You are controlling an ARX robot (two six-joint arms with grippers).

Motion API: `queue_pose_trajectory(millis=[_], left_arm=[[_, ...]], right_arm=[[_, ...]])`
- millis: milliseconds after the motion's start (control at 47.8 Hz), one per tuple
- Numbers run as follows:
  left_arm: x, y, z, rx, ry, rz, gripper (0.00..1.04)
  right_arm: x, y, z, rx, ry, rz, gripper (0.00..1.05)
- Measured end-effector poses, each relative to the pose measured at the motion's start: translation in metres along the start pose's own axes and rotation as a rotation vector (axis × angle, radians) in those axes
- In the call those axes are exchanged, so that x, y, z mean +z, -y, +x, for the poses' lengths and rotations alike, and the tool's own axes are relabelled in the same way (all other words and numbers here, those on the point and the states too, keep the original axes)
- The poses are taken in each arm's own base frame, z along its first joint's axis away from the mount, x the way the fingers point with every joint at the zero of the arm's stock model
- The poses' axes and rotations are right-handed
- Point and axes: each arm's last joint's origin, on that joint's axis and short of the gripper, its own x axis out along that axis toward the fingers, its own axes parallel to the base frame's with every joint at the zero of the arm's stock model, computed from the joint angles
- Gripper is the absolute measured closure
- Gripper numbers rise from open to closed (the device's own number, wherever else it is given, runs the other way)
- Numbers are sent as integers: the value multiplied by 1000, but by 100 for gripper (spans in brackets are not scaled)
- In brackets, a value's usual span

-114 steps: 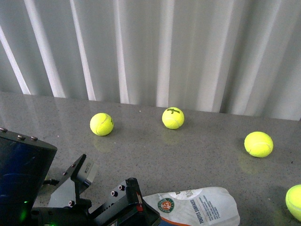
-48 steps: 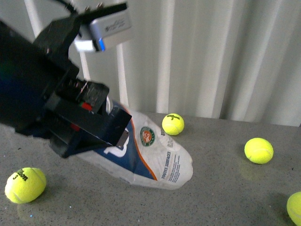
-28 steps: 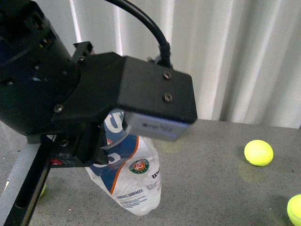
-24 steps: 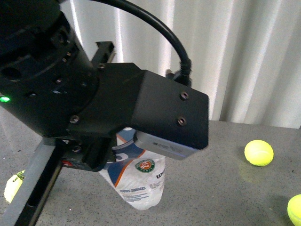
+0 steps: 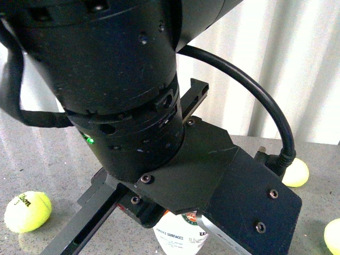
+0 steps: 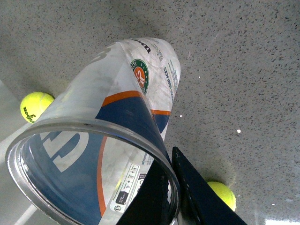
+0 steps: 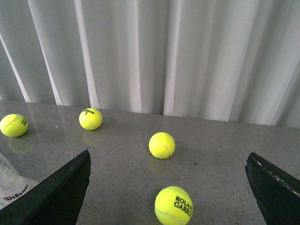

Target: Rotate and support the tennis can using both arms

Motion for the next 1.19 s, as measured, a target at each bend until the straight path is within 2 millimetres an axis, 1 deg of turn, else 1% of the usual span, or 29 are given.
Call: queue_pose_trajectory(millis=[314, 523, 586, 628, 795, 921, 983, 1004, 1025, 1067, 1088, 1151, 1193], left_arm=[[1, -7, 11, -60, -17, 59, 101], [1, -16, 12, -71, 10, 57, 101], [1, -19, 13, -69, 13, 56, 87], [1, -20, 13, -68, 14, 54, 80], [1, -24, 11, -58, 20, 52, 58], [0, -31, 6, -28, 21, 38, 32], [-1, -31, 6, -26, 21, 35, 21], [-1, -31, 6, -25, 21, 35, 19], [-1, -31, 6, -25, 21, 35, 14], [-1, -31, 6, -26, 20, 34, 7], [-1, -31, 6, -26, 21, 34, 5], [-2, -31, 6, -25, 21, 26, 7], [-2, -32, 5, -23, 22, 23, 7]], right_arm=[[0, 0, 0, 0, 0, 0, 7], [0, 0, 0, 0, 0, 0, 7], [0, 0, 0, 0, 0, 0, 7], [0, 0, 0, 0, 0, 0, 7], [0, 0, 0, 0, 0, 0, 7], [0, 0, 0, 0, 0, 0, 7], [0, 0, 0, 0, 0, 0, 7], [0, 0, 0, 0, 0, 0, 7], [0, 0, 0, 0, 0, 0, 7], [0, 0, 0, 0, 0, 0, 7], [0, 0, 0, 0, 0, 0, 7], [0, 0, 0, 0, 0, 0, 7], [0, 0, 0, 0, 0, 0, 7]])
